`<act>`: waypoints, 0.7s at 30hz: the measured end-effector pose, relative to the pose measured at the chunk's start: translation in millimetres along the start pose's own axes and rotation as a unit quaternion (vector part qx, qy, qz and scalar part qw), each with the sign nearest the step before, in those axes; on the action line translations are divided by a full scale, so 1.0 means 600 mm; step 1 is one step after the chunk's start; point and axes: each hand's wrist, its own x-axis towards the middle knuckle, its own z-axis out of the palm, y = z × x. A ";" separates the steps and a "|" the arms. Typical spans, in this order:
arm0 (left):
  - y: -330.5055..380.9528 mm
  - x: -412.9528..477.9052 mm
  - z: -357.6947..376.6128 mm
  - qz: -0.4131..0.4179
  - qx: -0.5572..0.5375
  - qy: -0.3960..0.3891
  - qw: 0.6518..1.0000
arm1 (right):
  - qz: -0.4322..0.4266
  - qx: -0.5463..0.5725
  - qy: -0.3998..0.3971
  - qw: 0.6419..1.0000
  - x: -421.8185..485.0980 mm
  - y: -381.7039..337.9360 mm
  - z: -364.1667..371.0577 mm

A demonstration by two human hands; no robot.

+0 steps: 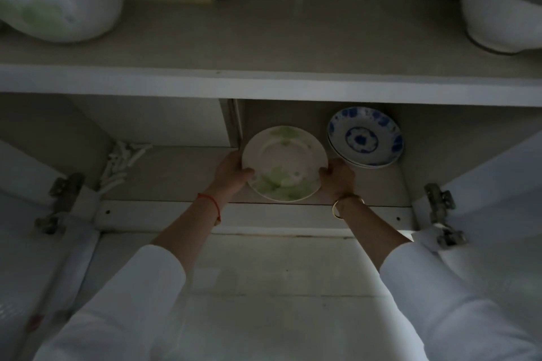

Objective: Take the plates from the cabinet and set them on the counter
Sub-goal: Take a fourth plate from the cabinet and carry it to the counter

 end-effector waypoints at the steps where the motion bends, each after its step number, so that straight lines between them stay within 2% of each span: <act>1: 0.001 0.000 0.000 0.000 0.016 0.001 1.000 | -0.001 0.001 0.002 1.000 0.001 0.000 0.002; 5: -0.004 0.001 0.004 0.002 0.043 0.032 0.999 | 0.005 0.008 -0.008 1.000 -0.002 0.004 0.002; 12: 0.008 -0.066 -0.027 0.008 -0.014 0.066 0.998 | 0.011 0.072 0.023 0.997 -0.079 -0.016 -0.042; 18: 0.058 -0.196 -0.086 -0.072 -0.072 0.068 0.992 | 0.039 0.094 -0.003 0.995 -0.197 -0.071 -0.127; 21: 0.079 -0.265 -0.119 -0.100 -0.061 0.055 0.992 | 0.063 0.099 -0.037 0.992 -0.261 -0.103 -0.174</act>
